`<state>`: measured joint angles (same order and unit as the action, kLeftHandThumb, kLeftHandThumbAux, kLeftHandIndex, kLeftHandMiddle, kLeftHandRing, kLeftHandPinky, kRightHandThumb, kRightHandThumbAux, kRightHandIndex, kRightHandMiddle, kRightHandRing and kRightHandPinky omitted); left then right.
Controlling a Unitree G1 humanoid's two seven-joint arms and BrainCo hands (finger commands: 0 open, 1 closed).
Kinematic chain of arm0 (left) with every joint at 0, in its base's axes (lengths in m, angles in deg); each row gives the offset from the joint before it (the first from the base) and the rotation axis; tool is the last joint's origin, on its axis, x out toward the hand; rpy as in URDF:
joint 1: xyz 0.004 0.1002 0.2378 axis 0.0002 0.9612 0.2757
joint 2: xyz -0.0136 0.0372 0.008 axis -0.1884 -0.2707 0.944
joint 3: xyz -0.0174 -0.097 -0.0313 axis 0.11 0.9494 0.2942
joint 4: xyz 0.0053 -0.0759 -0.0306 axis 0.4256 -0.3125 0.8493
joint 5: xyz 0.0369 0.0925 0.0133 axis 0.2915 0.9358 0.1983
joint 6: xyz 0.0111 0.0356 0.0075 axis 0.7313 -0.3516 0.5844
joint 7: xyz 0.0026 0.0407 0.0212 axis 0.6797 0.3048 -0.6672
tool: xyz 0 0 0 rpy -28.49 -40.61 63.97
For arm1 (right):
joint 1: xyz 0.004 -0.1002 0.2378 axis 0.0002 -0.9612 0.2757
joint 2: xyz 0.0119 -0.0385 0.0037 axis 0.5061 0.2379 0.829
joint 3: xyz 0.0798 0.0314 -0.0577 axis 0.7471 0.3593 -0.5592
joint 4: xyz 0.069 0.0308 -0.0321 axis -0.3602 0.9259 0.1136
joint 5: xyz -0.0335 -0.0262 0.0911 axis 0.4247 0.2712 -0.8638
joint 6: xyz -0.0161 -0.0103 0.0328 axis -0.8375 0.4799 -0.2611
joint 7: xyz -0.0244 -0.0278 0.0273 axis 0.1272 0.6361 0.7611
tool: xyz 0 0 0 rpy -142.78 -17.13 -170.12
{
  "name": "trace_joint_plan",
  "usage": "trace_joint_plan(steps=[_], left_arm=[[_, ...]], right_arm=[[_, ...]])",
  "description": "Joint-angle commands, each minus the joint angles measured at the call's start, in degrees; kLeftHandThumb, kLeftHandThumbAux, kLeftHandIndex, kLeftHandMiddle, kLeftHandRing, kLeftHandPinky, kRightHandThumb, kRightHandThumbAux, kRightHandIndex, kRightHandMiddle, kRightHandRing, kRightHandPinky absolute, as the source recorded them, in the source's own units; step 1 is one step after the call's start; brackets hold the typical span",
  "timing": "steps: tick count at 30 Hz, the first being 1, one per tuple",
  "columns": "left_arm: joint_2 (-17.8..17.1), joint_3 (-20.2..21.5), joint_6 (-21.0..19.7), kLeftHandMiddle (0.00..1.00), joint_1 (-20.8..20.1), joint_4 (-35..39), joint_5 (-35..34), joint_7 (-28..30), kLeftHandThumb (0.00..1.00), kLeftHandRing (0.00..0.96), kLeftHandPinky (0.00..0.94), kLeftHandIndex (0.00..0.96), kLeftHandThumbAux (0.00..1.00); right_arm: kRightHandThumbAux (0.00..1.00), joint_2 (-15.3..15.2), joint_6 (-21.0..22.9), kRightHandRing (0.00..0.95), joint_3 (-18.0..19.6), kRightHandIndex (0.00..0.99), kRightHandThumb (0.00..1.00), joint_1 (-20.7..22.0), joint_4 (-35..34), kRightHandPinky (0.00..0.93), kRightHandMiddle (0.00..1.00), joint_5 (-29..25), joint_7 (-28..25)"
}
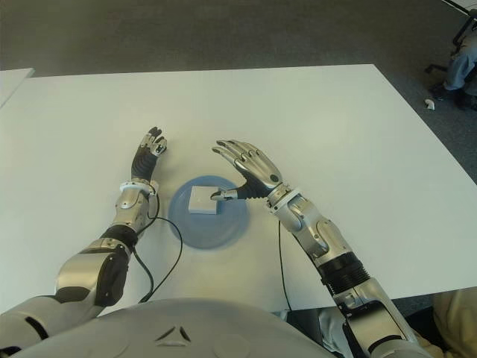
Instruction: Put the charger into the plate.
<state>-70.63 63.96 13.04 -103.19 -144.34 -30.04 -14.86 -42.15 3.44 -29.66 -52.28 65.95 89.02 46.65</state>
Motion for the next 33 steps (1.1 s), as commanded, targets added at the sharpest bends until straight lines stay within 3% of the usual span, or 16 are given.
trace_joint_plan(steps=[1,16,21,24,29,33], left_arm=[[2.2,-0.8,-7.8,0.041,6.6,-6.0,1.3,-0.4,0.0,0.032,0.07,0.074,0.529],[2.0,-0.7,-7.8,0.045,6.5,-5.8,1.3,0.0,0.007,0.036,0.072,0.085,0.525],[2.1,-0.5,-7.6,0.046,6.4,-5.6,1.2,0.3,0.007,0.038,0.078,0.086,0.519],[2.1,-0.4,-7.7,0.05,6.4,-5.5,1.1,0.3,0.006,0.041,0.084,0.086,0.513],[2.2,-0.1,-8.1,0.06,6.3,-5.4,0.6,0.5,0.006,0.05,0.095,0.092,0.511],[2.2,0.3,-8.2,0.069,6.3,-5.3,0.2,0.9,0.01,0.06,0.106,0.097,0.519]], right_arm=[[0.124,-0.4,-1.0,0.0,0.7,0.0,0.319,0.6,1.0,0.0,0.0,-0.9,-1.1],[0.11,1.3,-1.2,0.0,5.3,0.0,0.312,0.7,3.4,0.0,0.0,-6.1,0.6],[0.158,6.5,-4.1,0.0,9.1,0.0,0.27,5.8,21.5,0.0,0.0,-11.0,10.3],[0.217,11.9,-7.8,0.0,12.0,0.0,0.25,9.1,34.5,0.0,0.0,-16.6,15.1],[0.341,16.4,-11.9,0.0,15.5,0.0,0.226,10.3,44.5,0.01,0.0,-22.9,16.9],[0.446,19.8,-15.1,0.0,18.3,0.0,0.216,9.7,49.2,0.031,0.0,-28.6,14.8]])
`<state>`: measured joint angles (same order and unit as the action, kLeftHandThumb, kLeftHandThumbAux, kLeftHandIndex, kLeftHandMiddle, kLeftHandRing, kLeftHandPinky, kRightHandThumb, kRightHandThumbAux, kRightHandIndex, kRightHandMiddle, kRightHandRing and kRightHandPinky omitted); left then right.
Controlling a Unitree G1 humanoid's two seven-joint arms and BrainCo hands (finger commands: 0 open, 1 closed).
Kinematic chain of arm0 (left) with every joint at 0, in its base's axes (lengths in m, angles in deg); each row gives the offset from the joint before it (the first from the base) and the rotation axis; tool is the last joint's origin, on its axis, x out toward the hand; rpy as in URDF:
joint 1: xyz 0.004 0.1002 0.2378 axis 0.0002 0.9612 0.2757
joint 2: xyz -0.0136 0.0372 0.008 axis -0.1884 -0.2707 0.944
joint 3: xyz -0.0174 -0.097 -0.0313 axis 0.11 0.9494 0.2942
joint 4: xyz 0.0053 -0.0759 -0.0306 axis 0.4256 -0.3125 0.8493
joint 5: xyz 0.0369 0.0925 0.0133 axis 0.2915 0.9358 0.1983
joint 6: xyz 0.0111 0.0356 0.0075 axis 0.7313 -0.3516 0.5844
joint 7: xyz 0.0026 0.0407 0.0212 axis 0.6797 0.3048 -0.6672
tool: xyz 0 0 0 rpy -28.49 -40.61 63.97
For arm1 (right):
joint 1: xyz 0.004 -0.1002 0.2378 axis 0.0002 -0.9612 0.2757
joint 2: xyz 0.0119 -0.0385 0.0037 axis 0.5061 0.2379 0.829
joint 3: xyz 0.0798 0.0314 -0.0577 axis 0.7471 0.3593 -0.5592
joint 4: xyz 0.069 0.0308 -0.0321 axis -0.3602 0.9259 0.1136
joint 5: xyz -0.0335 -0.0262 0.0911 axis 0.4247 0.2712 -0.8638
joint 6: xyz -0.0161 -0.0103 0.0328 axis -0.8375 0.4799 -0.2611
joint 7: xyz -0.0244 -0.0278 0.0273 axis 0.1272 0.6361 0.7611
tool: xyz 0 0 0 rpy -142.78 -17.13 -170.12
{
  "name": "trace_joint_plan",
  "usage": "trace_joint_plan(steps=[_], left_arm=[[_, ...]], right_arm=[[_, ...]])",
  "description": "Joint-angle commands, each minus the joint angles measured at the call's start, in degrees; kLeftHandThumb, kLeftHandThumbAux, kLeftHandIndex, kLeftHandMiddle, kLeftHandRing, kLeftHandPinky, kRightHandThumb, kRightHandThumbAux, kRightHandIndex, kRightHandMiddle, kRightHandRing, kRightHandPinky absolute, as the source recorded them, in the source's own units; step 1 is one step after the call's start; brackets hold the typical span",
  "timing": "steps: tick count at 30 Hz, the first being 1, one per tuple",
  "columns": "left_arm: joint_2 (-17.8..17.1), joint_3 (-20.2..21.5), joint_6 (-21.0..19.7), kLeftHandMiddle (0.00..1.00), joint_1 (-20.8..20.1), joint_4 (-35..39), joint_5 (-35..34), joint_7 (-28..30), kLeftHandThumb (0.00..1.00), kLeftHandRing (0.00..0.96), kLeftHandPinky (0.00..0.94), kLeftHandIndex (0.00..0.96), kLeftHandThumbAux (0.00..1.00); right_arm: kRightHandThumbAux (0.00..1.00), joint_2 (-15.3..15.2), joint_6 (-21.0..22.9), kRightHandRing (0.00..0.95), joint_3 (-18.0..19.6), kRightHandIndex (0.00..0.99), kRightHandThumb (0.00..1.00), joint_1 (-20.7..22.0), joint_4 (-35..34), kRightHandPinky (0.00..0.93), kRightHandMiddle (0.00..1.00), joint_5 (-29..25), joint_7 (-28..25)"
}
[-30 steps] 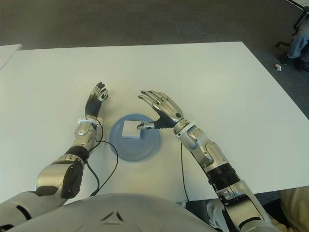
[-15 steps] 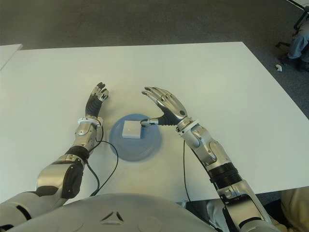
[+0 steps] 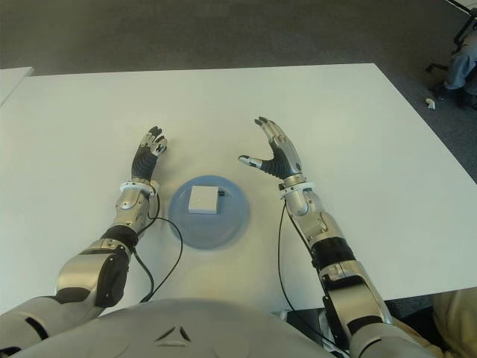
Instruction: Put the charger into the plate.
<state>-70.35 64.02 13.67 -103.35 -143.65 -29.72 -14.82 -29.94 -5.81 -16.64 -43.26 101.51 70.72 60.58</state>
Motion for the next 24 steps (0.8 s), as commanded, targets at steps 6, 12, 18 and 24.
trace_joint_plan(steps=[6,12,18,24], left_arm=[[1.6,0.4,-8.7,0.083,6.5,-6.2,-0.2,1.4,0.019,0.074,0.113,0.099,0.531],[1.0,-0.2,-9.3,0.092,6.3,-6.6,0.7,0.4,0.018,0.083,0.106,0.094,0.536],[0.7,-0.5,-9.6,0.109,6.3,-6.8,0.9,0.1,0.002,0.096,0.109,0.095,0.551],[1.2,-0.4,-9.2,0.116,6.3,-6.6,0.4,1.5,0.0,0.099,0.103,0.098,0.543]], right_arm=[[0.563,12.8,-9.5,0.008,9.0,0.005,0.211,-1.4,18.7,0.044,0.018,-19.0,-6.2],[0.62,14.7,-9.5,0.025,10.7,0.029,0.188,-0.4,22.3,0.046,0.039,-22.2,-10.4],[0.635,15.3,-7.8,0.031,11.2,0.042,0.146,0.3,25.0,0.045,0.047,-22.7,-12.6],[0.65,16.0,-5.3,0.029,11.4,0.046,0.115,0.9,27.4,0.042,0.045,-22.7,-13.1]])
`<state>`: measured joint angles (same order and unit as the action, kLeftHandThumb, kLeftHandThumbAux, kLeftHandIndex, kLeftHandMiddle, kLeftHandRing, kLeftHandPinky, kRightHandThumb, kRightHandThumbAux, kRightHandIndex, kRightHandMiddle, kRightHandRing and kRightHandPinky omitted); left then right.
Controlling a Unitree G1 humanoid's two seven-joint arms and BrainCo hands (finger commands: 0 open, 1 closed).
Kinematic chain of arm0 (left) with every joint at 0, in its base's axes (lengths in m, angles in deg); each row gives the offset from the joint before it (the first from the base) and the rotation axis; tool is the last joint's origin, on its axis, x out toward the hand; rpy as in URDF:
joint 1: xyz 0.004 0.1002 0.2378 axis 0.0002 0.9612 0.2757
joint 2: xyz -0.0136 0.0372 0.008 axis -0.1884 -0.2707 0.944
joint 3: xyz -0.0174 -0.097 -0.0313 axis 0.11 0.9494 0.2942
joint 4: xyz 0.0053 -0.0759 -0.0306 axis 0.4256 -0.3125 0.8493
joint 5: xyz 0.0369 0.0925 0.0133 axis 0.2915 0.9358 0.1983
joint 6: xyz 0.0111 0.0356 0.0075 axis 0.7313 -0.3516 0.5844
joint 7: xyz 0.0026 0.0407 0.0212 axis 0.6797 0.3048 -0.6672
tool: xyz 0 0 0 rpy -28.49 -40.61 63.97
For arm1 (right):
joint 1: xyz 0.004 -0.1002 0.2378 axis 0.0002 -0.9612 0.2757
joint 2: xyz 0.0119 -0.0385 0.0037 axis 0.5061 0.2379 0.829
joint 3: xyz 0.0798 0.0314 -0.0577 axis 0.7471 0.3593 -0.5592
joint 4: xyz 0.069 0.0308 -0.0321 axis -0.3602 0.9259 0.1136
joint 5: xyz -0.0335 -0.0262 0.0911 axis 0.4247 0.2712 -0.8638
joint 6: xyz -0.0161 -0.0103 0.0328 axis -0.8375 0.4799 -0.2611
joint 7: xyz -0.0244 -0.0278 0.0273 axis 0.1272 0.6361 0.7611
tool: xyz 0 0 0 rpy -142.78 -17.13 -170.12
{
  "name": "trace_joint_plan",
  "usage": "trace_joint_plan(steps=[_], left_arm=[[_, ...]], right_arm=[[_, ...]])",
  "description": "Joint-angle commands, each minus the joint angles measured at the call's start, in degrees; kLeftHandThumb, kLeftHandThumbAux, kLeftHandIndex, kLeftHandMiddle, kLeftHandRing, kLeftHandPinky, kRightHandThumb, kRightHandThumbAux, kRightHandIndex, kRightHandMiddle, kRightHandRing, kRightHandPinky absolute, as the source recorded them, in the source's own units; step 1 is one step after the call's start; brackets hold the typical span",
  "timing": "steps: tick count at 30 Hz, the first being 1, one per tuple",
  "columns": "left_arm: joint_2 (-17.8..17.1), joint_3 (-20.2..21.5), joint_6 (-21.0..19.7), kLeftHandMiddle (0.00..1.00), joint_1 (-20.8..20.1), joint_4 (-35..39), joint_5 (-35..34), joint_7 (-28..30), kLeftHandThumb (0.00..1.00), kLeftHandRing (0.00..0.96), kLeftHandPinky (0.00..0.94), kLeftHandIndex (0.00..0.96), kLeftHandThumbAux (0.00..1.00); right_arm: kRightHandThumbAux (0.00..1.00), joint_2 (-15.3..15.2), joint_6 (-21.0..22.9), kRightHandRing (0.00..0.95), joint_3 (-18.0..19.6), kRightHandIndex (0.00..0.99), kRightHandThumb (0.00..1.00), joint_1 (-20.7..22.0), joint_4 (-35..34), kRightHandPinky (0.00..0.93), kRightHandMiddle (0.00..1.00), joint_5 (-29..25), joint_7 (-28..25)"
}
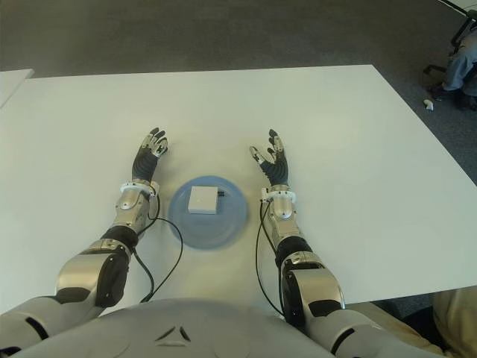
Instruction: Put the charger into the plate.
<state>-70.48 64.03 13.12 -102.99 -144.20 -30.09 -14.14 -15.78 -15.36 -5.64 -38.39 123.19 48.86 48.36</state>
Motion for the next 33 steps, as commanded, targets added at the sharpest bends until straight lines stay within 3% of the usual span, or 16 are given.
trace_joint_plan(steps=[1,18,29,33], left_arm=[[1.3,-0.4,-8.8,0.115,6.0,-6.1,0.8,0.8,0.0,0.097,0.098,0.095,0.54],[1.3,-0.7,-8.2,0.112,6.3,-6.1,1.5,0.0,0.0,0.091,0.08,0.083,0.538],[1.1,-0.5,-8.8,0.113,6.2,-6.3,1.4,0.4,0.0,0.09,0.083,0.085,0.539],[1.0,-0.3,-9.0,0.115,6.1,-6.5,1.3,0.6,0.0,0.091,0.077,0.088,0.54]], right_arm=[[0.658,1.9,4.5,0.028,0.5,0.047,0.111,-3.9,5.9,0.043,0.044,-0.9,-1.0],[0.74,1.7,8.3,0.014,1.9,0.031,0.071,-4.5,7.8,0.031,0.022,-0.9,-3.1],[0.677,0.2,10.1,0.012,1.5,0.03,0.033,-4.6,10.0,0.016,0.02,0.1,-3.4],[0.647,-0.1,14.3,0.003,1.9,0.018,0.045,-3.7,11.3,0.012,0.008,-0.6,-4.7]])
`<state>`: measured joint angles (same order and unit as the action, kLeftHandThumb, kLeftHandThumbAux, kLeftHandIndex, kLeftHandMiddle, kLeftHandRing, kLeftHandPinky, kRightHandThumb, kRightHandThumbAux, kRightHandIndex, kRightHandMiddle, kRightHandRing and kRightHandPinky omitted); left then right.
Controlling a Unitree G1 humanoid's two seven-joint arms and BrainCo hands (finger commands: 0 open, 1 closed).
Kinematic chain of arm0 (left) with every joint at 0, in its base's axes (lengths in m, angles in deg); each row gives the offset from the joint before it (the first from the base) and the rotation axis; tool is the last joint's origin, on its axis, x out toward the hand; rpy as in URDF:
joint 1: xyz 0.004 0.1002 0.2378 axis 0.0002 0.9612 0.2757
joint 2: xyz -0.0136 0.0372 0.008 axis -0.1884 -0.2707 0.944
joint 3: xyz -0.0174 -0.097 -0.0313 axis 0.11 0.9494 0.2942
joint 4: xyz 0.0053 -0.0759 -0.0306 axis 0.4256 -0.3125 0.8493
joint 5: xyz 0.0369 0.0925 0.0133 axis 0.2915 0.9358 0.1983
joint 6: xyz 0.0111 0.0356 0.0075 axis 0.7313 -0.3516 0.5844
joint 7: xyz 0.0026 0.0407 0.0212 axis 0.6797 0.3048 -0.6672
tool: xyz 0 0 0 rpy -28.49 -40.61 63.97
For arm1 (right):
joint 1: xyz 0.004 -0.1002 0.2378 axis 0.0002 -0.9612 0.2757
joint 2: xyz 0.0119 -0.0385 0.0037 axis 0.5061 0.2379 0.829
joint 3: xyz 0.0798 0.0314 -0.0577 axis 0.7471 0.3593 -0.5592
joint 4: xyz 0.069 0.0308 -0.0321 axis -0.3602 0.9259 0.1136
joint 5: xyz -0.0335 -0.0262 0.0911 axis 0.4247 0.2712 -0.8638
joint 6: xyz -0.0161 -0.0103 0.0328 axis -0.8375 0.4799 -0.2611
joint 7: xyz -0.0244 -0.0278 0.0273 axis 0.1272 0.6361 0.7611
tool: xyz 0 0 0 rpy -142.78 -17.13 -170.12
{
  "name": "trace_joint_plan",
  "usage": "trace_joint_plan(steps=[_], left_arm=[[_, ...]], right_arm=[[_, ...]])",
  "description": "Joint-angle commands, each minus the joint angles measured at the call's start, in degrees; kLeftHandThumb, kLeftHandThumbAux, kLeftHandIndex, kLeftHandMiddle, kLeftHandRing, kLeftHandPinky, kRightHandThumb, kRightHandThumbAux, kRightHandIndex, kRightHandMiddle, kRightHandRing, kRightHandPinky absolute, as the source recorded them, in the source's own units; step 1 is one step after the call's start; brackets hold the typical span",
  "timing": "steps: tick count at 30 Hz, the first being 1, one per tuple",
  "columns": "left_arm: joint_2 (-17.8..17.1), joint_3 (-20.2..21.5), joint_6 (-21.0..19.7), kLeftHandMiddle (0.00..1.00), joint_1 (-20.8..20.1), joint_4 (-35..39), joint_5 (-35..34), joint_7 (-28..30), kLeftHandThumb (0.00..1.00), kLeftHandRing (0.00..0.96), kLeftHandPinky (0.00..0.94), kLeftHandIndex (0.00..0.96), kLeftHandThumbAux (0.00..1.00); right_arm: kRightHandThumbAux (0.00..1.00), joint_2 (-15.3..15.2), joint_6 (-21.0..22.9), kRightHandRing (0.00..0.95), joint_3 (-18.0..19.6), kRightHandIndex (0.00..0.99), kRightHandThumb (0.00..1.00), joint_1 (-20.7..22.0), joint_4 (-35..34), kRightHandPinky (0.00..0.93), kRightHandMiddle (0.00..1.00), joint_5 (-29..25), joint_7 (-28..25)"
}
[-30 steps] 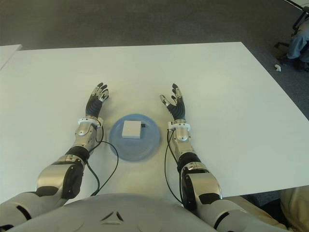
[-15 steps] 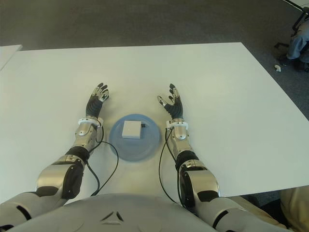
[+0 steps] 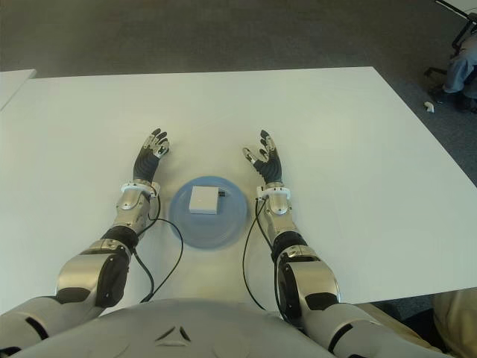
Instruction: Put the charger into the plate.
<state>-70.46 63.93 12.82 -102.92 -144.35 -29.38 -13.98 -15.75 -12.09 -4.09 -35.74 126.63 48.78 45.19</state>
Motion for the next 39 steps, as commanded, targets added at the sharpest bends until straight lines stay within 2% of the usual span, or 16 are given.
trace_joint_plan(steps=[1,10,20,32,39], left_arm=[[0.9,-0.2,-8.7,0.115,6.0,-6.4,0.6,0.4,0.0,0.091,0.078,0.088,0.539],[0.9,-0.3,-8.5,0.11,6.1,-6.5,0.8,0.7,0.0,0.088,0.085,0.084,0.54],[0.7,-0.4,-8.8,0.112,6.0,-6.4,0.8,0.9,0.0,0.095,0.09,0.083,0.543],[0.6,-0.7,-8.2,0.114,6.2,-6.2,1.3,0.3,0.0,0.094,0.08,0.092,0.546],[0.6,-0.2,-8.6,0.117,6.1,-6.4,0.8,0.6,0.0,0.096,0.089,0.088,0.54]], right_arm=[[0.637,-0.1,12.4,0.002,0.7,0.012,0.05,-6.0,8.1,0.008,0.005,-1.0,-2.0],[0.552,-0.1,19.8,0.0,2.1,0.0,0.083,-4.7,9.3,0.0,0.0,-2.4,-4.7],[0.469,-0.4,20.1,0.0,2.8,0.0,0.119,-4.5,8.9,0.0,0.0,-2.1,-4.4],[0.449,0.5,18.0,0.0,3.6,0.0,0.132,-5.0,8.4,0.038,0.0,-2.1,-2.2],[0.454,0.6,17.4,0.0,4.0,0.0,0.133,-5.3,7.2,0.021,0.0,-2.2,-1.8]])
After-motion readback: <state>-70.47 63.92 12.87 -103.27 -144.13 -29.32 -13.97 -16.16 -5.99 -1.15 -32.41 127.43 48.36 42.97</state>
